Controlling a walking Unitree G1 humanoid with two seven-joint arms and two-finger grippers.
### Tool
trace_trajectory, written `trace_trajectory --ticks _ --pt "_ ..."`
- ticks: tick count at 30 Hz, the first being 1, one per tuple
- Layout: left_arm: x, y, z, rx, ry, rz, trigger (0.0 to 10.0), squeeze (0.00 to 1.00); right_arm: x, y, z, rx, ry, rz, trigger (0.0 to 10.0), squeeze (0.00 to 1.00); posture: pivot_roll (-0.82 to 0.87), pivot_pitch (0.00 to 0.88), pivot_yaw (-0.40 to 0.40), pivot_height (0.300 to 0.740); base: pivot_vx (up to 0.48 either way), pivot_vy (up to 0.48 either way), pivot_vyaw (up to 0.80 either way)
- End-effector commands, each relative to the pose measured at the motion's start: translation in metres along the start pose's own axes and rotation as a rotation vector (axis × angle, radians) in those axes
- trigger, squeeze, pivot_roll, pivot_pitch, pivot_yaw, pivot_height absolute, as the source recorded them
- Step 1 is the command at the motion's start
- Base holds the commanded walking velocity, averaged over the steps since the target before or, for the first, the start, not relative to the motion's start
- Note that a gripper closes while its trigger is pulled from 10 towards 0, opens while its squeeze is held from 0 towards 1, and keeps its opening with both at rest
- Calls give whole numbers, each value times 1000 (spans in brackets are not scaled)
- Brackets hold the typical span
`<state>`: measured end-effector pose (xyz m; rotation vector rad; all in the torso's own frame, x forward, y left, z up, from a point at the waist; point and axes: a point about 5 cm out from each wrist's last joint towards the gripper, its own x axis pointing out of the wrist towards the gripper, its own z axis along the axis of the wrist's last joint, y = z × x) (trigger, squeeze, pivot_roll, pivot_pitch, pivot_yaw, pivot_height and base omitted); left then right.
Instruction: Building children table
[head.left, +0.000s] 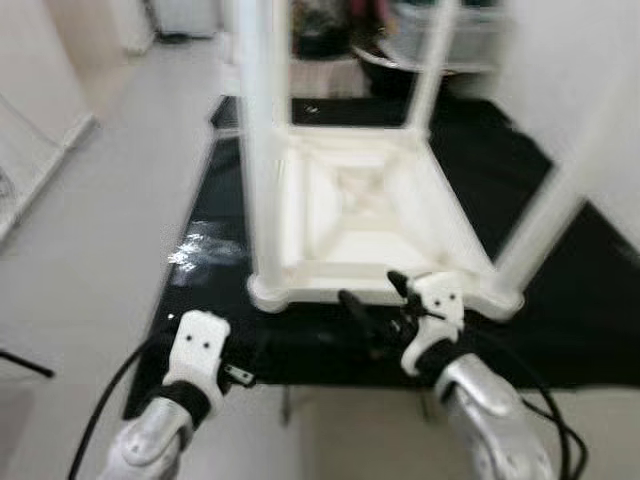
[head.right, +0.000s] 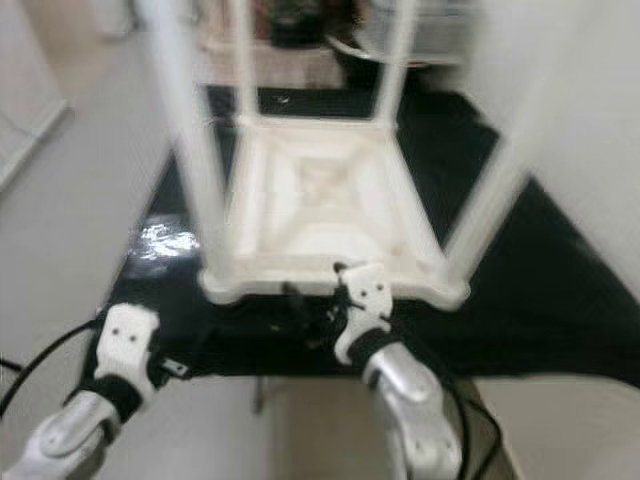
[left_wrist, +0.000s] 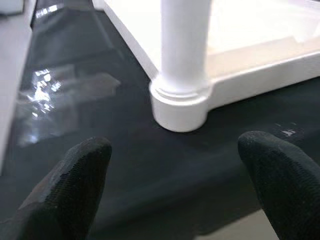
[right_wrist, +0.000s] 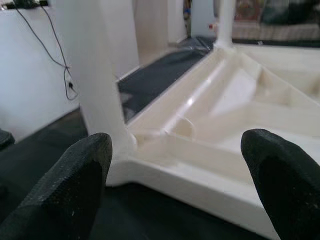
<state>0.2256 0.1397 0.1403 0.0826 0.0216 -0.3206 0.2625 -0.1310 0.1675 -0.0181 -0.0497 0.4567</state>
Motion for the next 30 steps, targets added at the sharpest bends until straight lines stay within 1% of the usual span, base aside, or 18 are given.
trace_trajectory --ticks 1,2,3,5,7,8,10,11,12,14,15,17,19,20,22,26,28,30 --pt "0 -5 -2 -12 0 -29 10000 0 -2 -7 -6 -4 25 -29 10000 0 79 113 -38 740 0 0 0" --pt "0 -5 -2 -12 0 -29 10000 0 -2 -7 -6 -4 25 -29 10000 0 79 113 -38 740 0 0 0" --pt "1 -7 -1 -18 -9 -40 10000 0 3 -11 -2 -20 9 -20 10000 0 80 119 -37 740 0 0 0" --pt "1 -9 -1 -19 -13 -46 10000 0 6 -12 0 -29 -2 -11 10000 0 80 119 -37 740 0 0 0" --pt "2 -10 -3 -20 -10 -46 10000 0 15 -12 4 -49 -22 31 10000 0 80 122 -36 740 0 0 0" --pt "2 -10 -3 -20 -10 -46 10000 0 15 -12 4 -49 -22 31 10000 0 80 122 -36 740 0 0 0" --pt "2 -11 -3 -24 -5 -33 10000 0 28 -8 11 -61 -46 101 10000 0 89 135 -37 740 0 0 0" --pt "2 -11 -3 -24 -5 -33 10000 0 28 -8 11 -61 -46 101 10000 0 89 135 -37 740 0 0 0" --pt "2 -11 -3 -22 -5 -31 10000 0 33 -8 12 -70 -51 115 10000 0 89 135 -37 740 0 0 0" --pt "1 -9 -6 -34 23 -17 10000 0 47 -7 21 -87 -78 150 10000 0 97 143 -41 740 0 480 0" --pt "1 -9 -6 -34 23 -17 10000 0 47 -7 21 -87 -78 150 10000 0 97 143 -41 740 0 480 0" --pt "1 -9 -6 -28 21 -8 10000 0 53 -8 27 -92 -97 175 10000 0 106 149 -47 740 0 480 0" --pt "-3 -8 -3 -33 1 7 10000 0 63 -14 39 -106 -129 215 10000 0 111 163 -48 740 0 159 0" --pt "-3 -8 -3 -33 1 7 10000 0 63 -14 39 -106 -129 215 10000 0 111 163 -48 740 0 0 0" --pt "-6 -9 -2 -32 -2 0 10000 0 70 -19 47 -101 -150 238 10000 0 114 174 -50 740 0 0 0" --pt "-7 -11 -2 -36 -2 -7 10000 0 73 -21 52 -83 -163 264 10000 0 114 177 -48 740 0 0 0" --pt "-8 -14 0 -44 -8 -18 10000 0 77 -21 57 -56 -173 356 10000 0 122 183 -52 740 0 0 0" --pt "-10 -17 3 -59 -23 -44 10000 0 78 -25 61 -14 -162 480 10000 0 132 192 -58 740 0 0 0"
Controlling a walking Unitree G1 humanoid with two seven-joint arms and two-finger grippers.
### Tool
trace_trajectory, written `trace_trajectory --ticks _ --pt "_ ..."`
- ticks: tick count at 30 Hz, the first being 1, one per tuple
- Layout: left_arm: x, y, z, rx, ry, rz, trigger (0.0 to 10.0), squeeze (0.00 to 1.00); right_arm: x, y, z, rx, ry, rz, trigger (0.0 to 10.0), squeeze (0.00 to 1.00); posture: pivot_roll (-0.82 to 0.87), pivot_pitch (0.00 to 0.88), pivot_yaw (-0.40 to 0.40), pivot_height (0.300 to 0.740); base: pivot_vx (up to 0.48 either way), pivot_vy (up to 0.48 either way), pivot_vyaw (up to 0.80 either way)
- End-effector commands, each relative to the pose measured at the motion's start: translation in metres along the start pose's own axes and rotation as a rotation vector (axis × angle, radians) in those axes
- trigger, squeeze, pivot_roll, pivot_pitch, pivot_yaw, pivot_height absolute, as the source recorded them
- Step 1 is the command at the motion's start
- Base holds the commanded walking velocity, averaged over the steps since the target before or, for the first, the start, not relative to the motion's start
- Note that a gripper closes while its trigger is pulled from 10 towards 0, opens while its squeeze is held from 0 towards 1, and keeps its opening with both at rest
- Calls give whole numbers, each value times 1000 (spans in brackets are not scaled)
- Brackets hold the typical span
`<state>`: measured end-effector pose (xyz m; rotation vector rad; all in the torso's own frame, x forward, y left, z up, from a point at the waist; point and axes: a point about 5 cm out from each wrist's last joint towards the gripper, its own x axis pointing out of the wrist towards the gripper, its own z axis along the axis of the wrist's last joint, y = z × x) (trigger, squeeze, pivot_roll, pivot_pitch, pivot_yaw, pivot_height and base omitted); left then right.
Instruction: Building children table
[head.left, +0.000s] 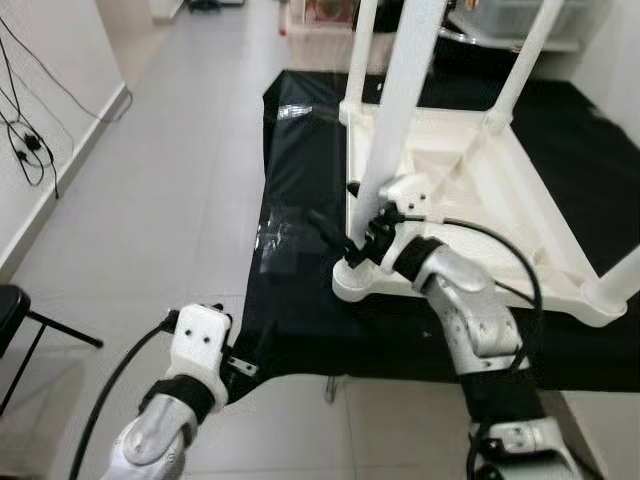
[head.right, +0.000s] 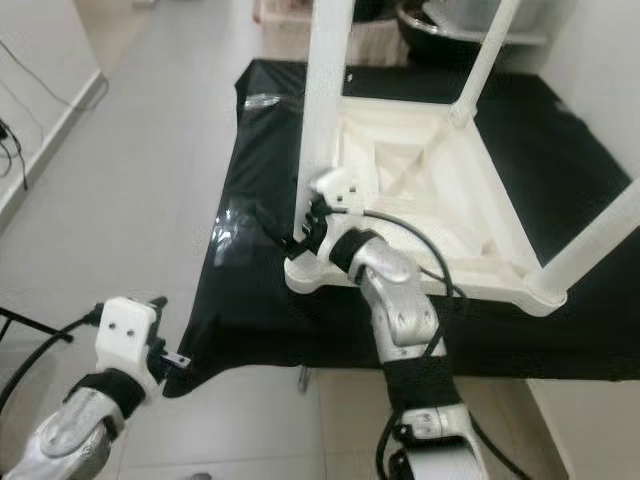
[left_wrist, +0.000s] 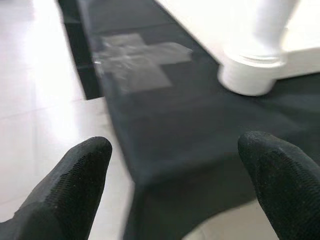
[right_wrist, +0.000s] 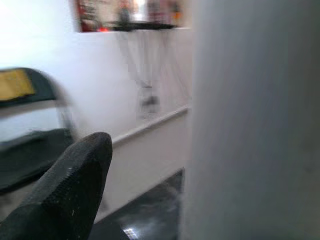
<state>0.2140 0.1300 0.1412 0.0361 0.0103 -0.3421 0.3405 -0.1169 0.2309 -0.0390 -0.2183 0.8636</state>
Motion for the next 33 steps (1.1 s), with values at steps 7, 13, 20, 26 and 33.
trace_trajectory --ticks 7,13,20,26,33 --pt "-8 -9 12 -25 -39 -88 10000 0 -5 -34 12 72 13 168 10000 0 152 216 -73 740 0 0 0" --pt "-12 -7 19 -22 -54 -92 10000 0 -2 -44 23 80 7 260 0 0 163 231 -78 740 0 0 0" --pt "-17 -10 32 -38 -91 -134 10000 0 -1 -40 24 82 56 455 0 0 173 250 -84 740 0 0 0" --pt "-18 -11 34 -37 -94 -141 10000 0 -4 -43 24 92 61 467 0 0 165 253 -86 740 0 0 0" --pt "-18 -12 33 -45 -96 -135 10000 0 -21 -4 -32 144 278 125 0 0 131 247 -122 740 0 0 0"
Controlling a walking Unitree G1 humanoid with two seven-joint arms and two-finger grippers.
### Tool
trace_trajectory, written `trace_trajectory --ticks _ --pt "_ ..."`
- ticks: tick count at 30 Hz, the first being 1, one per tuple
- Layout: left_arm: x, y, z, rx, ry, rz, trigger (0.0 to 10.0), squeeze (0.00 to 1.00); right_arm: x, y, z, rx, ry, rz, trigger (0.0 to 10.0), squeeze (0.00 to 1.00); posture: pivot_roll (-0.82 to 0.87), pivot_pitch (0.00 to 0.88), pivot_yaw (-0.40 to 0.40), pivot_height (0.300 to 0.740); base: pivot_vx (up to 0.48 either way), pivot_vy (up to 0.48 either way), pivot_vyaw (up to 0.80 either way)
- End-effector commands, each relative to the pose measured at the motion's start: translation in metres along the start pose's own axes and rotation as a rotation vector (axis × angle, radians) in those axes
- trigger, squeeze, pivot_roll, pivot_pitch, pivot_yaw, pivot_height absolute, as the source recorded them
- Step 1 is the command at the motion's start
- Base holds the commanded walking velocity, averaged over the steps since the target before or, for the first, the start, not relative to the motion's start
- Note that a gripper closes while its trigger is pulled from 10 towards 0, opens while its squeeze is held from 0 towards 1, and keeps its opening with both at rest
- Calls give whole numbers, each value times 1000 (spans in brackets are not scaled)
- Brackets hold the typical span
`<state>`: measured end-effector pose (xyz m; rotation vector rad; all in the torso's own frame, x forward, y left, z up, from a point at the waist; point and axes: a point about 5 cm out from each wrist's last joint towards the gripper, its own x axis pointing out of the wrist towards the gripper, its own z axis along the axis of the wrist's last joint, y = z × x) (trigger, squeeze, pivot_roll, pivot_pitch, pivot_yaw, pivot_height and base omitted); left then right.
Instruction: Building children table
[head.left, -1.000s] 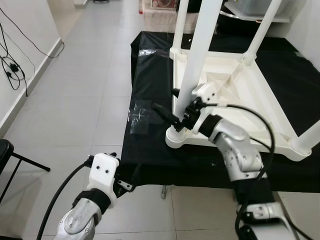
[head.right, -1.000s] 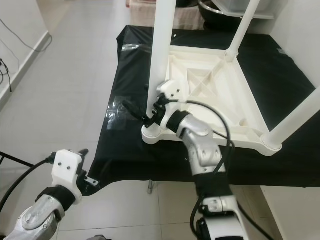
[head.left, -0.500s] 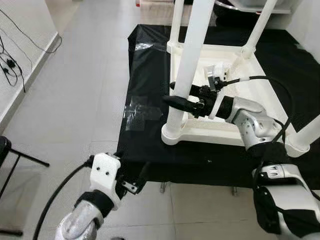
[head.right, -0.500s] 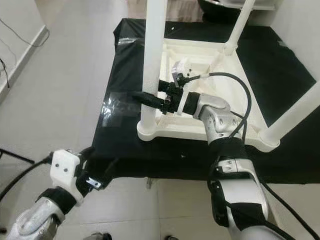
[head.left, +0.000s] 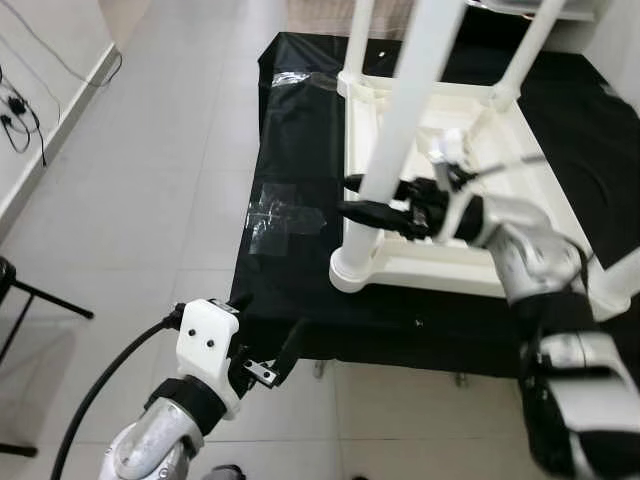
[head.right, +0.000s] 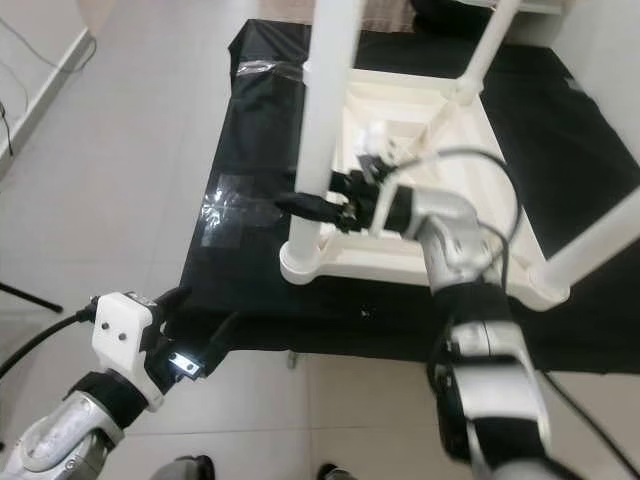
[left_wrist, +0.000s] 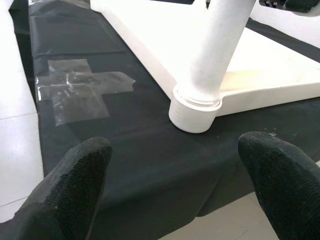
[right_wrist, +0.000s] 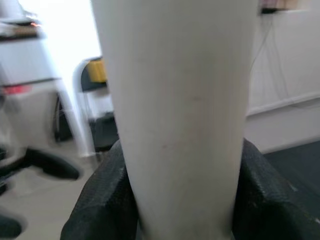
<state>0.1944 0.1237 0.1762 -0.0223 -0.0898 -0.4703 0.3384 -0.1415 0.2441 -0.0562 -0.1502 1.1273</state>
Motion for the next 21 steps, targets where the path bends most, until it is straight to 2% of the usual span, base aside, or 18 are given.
trace_trajectory --ticks 1,2,3,4,5,6,7,8,10,11,14,16,17,20,21 --pt "-1 -1 -2 -6 13 -6 10000 0 5 17 -66 117 322 -418 0 0 131 246 -122 740 0 0 0" --pt "-1 -1 -2 -6 13 -6 10000 0 5 17 -66 117 322 -418 0 0 131 246 -122 740 0 0 0" --pt "-1 0 -2 -7 14 -6 10000 0 1 35 -80 171 393 -628 0 0 125 244 -120 740 0 0 0" --pt "1 1 -1 -6 11 -5 10000 0 10 57 -83 188 401 -689 0 0 130 241 -104 740 0 0 0" --pt "1 1 -1 -6 11 -5 10000 0 10 57 -83 188 401 -689 0 0 130 241 -104 740 0 0 0" --pt "2 2 -1 -6 8 -4 10000 0 17 72 -80 204 386 -689 0 0 130 241 -104 740 0 0 0" --pt "4 2 -1 -8 5 -6 10000 0 27 74 -76 193 347 -681 0 0 116 211 -92 740 0 0 0" --pt "4 2 -1 -8 5 -6 10000 0 27 74 -76 193 347 -681 0 0 116 211 -92 740 0 0 0" --pt "8 0 0 -13 -7 -17 10000 0 53 63 -65 172 273 -660 0 0 124 200 -98 740 0 0 0" --pt "8 0 0 -13 -7 -17 10000 0 53 63 -65 172 273 -660 0 0 124 200 -98 740 0 0 0" --pt "11 -2 1 -15 -15 -26 10000 0 72 63 -52 179 225 -625 0 0 132 194 -106 740 0 0 0" --pt "11 -2 1 -13 -15 -26 10000 0 75 67 -50 195 230 -602 0 0 134 193 -108 740 0 0 0" --pt "10 -2 1 -12 -15 -24 10000 0 76 69 -46 195 224 -596 3255 0 136 190 -109 740 0 0 0" --pt "9 -2 1 -11 -15 -23 10000 0 75 70 -44 194 220 -596 3255 0 136 190 -109 740 0 0 0" --pt "8 0 1 -7 -13 -15 10000 0 76 73 -28 200 125 -532 10000 1000 133 196 -107 740 0 0 0"
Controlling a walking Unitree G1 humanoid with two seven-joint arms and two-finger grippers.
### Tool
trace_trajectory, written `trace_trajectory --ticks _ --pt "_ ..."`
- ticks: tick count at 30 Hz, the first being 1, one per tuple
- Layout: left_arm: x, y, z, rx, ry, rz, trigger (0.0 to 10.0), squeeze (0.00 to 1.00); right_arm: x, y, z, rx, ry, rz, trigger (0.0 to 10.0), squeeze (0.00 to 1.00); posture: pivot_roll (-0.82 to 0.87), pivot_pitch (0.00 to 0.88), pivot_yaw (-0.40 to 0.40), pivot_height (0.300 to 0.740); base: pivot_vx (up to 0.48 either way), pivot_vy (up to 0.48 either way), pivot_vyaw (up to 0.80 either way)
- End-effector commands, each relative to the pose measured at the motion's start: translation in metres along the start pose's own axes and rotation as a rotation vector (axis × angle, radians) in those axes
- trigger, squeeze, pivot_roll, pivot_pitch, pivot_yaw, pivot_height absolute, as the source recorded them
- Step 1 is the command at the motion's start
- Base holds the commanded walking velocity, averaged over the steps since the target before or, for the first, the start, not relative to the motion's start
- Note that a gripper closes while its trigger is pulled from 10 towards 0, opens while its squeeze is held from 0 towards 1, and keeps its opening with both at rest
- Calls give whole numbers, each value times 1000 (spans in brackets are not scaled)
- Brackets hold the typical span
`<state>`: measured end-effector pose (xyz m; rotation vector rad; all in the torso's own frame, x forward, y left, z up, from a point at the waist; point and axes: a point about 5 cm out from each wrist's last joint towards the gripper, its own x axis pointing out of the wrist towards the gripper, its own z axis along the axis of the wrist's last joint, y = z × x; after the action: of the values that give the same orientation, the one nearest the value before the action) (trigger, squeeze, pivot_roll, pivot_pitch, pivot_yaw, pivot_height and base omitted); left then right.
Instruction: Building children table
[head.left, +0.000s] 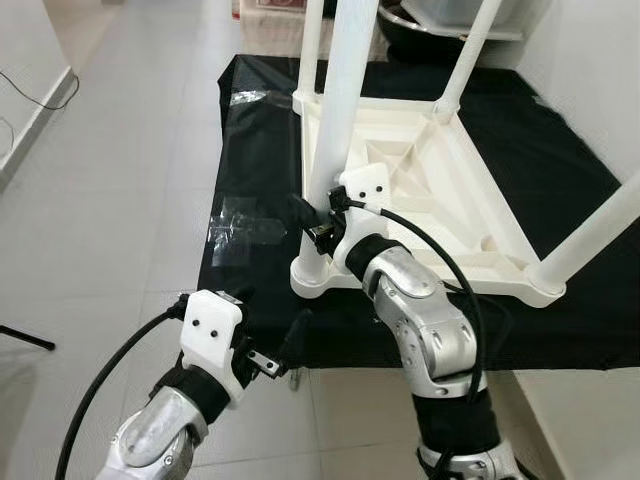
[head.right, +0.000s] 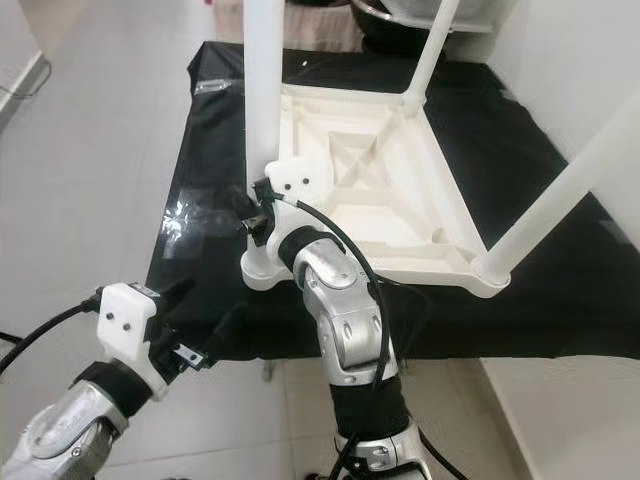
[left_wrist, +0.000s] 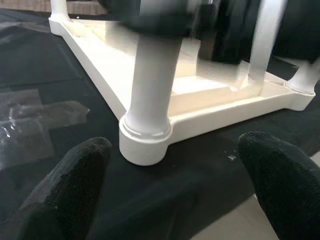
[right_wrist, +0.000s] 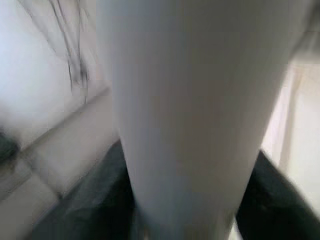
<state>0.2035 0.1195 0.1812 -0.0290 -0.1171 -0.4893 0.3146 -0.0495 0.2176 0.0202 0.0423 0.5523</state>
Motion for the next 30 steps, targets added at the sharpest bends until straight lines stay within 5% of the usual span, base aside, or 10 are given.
trace_trajectory --ticks 1,5,6,7,13,19,20,22,23,30 --pt "-2 0 -3 -5 15 7 10000 0 -1 12 3 78 -35 84 10000 1000 133 196 -107 740 0 0 0" --pt "-2 0 -3 -9 14 5 10000 0 -3 16 30 134 -178 329 10000 1000 132 204 -107 740 0 0 0" --pt "-1 -2 -3 -11 15 3 10000 0 -5 14 38 101 -204 431 10000 886 130 211 -106 740 0 0 0" --pt "-1 -3 -3 -15 15 1 10000 0 -6 10 43 60 -210 534 10000 0 133 218 -107 740 0 0 0" --pt "-2 -5 -2 -20 14 -1 10000 0 -8 2 48 -24 -201 704 10000 0 142 233 -111 740 0 0 0" --pt "-7 -7 7 -14 -1 -7 10000 0 13 -24 56 -94 -177 823 10000 0 183 260 -126 740 0 0 0" --pt "-9 -8 9 -13 -2 -8 10000 0 17 -29 61 -83 -180 827 8157 0 196 270 -131 740 0 0 0" --pt "-9 -8 9 -13 -2 -8 10000 0 17 -29 61 -83 -180 827 8157 0 196 270 -131 740 0 0 0" --pt "-11 -8 11 -12 -2 -9 10000 0 21 -32 65 -78 -183 835 0 0 201 273 -132 740 0 0 0" --pt "-12 -8 12 -7 2 -6 10000 0 19 -44 69 -98 -153 972 0 0 198 279 -130 740 0 0 0"
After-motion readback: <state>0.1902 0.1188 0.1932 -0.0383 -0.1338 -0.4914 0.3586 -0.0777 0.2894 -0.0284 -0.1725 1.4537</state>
